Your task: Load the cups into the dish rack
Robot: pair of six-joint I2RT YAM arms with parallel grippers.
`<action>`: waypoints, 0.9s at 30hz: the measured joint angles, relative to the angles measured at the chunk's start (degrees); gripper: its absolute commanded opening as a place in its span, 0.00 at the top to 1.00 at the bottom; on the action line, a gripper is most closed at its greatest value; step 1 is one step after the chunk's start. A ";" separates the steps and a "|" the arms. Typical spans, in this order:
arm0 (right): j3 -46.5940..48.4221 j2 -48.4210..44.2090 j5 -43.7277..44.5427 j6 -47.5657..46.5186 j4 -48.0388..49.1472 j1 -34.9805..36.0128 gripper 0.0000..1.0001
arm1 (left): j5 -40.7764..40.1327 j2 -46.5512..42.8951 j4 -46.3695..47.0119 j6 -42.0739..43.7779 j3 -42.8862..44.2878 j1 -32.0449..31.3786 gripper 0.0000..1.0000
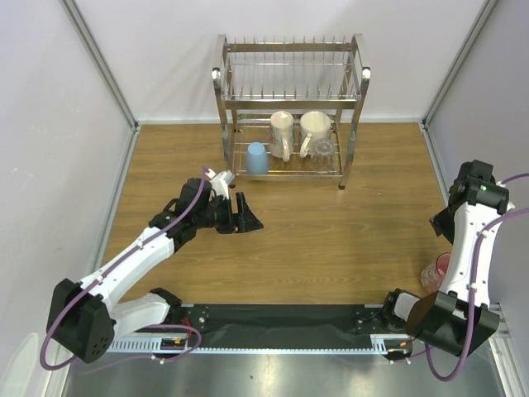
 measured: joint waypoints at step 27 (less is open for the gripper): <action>-14.14 9.03 -9.53 0.66 7.34 -12.66 0.58 | 1.40 -10.43 -1.73 1.49 -1.60 1.53 0.22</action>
